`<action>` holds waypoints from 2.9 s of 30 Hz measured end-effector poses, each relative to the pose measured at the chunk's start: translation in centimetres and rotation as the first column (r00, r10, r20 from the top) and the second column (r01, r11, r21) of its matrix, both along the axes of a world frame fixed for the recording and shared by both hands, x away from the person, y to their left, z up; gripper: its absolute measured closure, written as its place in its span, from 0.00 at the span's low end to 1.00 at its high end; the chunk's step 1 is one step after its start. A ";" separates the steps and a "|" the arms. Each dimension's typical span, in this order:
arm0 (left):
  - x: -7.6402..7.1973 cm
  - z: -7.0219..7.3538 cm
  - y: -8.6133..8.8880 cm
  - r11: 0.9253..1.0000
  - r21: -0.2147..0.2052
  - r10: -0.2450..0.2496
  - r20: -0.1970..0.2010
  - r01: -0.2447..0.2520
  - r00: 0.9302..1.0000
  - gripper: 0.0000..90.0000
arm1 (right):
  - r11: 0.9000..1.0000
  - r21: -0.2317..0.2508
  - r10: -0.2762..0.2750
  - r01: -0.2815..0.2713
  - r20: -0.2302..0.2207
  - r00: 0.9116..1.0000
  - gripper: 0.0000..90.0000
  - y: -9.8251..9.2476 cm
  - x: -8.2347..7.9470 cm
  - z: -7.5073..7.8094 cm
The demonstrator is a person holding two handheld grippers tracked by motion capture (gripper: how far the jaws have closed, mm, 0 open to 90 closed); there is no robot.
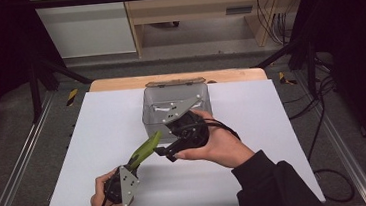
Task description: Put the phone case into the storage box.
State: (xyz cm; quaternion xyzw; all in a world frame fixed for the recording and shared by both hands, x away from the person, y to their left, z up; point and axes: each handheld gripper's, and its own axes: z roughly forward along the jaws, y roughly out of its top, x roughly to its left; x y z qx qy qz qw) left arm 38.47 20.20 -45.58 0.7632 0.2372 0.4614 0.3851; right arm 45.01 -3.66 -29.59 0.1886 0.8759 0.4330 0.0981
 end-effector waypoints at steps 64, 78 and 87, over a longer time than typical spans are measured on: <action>0.1 -0.2 0.8 0.832 -0.544 -0.061 -0.278 -0.105 0.959 0.95 | 0.779 0.475 -0.475 0.410 0.019 0.880 0.30 7.9 -5.2 -10.2; -0.1 -0.2 0.5 0.837 -0.538 -0.059 -0.271 -0.100 0.961 0.95 | 0.798 0.476 -0.421 0.370 -0.001 0.907 0.53 8.9 -5.4 -10.2; -0.3 -0.2 0.2 0.845 -0.527 -0.049 -0.252 -0.095 0.966 0.95 | 0.787 0.470 -0.449 0.400 -0.008 0.893 0.61 9.3 -5.4 -10.4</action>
